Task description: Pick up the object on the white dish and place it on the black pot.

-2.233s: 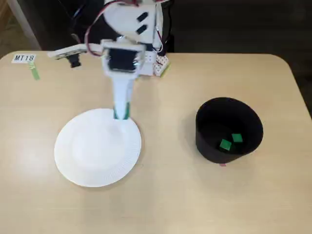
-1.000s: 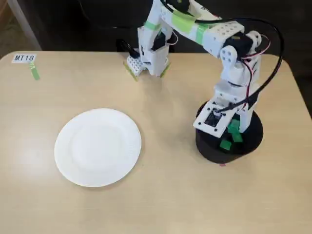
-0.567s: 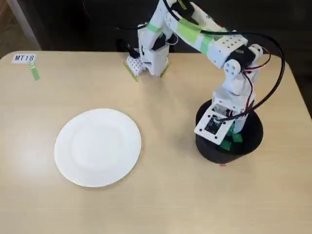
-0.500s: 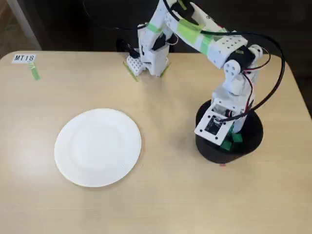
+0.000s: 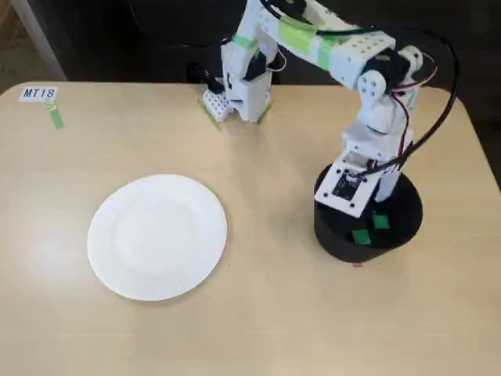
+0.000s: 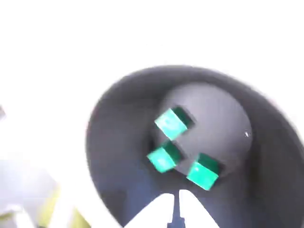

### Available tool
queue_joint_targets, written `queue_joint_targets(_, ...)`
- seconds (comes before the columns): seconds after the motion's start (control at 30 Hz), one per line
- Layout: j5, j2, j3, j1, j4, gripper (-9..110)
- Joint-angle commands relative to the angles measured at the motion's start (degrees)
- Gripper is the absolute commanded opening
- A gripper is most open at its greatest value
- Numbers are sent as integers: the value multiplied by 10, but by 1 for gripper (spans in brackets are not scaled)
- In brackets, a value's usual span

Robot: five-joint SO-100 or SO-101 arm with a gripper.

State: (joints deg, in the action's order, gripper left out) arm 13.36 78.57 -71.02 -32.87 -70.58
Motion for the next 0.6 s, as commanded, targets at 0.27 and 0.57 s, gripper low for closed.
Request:
queue_joint_targets(0.27,-43,403,-214,277,120,0)
queue_joint_targets(0.57,-69,684,-498,376,199,0)
